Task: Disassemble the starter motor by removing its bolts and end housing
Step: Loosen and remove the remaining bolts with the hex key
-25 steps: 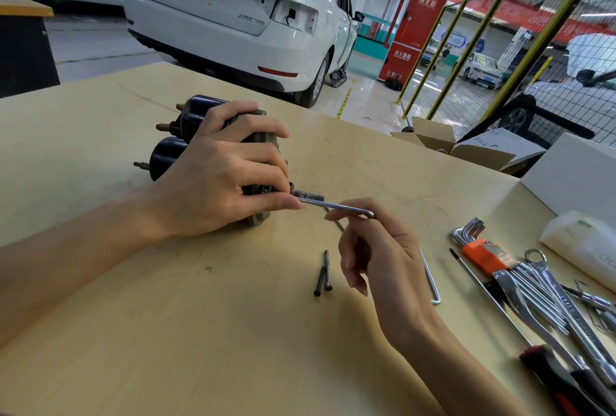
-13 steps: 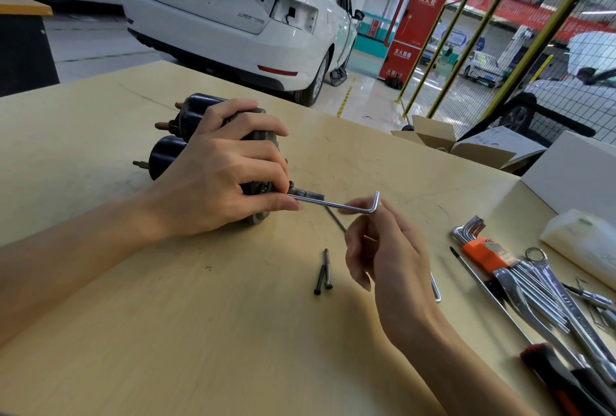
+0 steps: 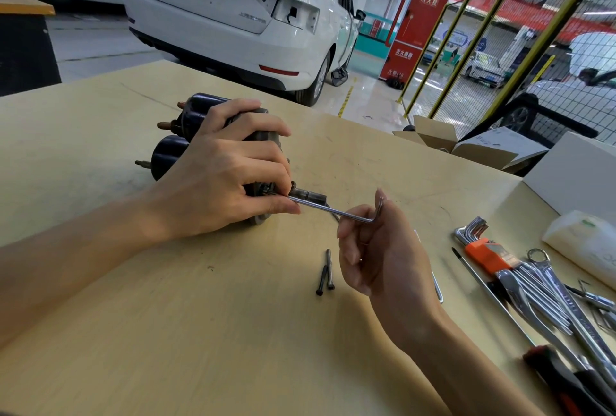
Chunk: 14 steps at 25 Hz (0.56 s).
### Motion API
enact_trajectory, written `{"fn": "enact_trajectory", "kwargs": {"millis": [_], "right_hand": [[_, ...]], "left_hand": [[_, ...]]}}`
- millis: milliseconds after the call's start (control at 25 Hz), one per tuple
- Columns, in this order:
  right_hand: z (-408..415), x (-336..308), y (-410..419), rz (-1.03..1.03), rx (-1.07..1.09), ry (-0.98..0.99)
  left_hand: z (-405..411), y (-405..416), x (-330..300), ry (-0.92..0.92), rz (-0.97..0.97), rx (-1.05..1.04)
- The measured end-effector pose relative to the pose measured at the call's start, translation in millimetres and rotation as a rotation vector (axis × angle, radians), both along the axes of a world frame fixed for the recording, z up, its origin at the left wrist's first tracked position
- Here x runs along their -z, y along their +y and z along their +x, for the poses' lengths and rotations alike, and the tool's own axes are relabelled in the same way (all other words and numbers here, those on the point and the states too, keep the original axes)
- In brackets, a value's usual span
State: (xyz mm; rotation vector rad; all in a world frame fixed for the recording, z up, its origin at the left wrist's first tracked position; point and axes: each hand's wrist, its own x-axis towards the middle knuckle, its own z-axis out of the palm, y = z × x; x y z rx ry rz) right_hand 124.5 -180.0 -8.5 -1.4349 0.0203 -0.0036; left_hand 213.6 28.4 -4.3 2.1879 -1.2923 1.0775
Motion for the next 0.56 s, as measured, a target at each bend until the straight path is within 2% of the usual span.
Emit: {"fn": "enact_trajectory", "kwargs": {"millis": [560], "right_hand": [[-2.5, -0.9, 1.8, 0.014, -0.042, -0.062]], "left_hand": [[-0.8, -1.0, 0.3, -0.01, 0.006, -0.018]]}}
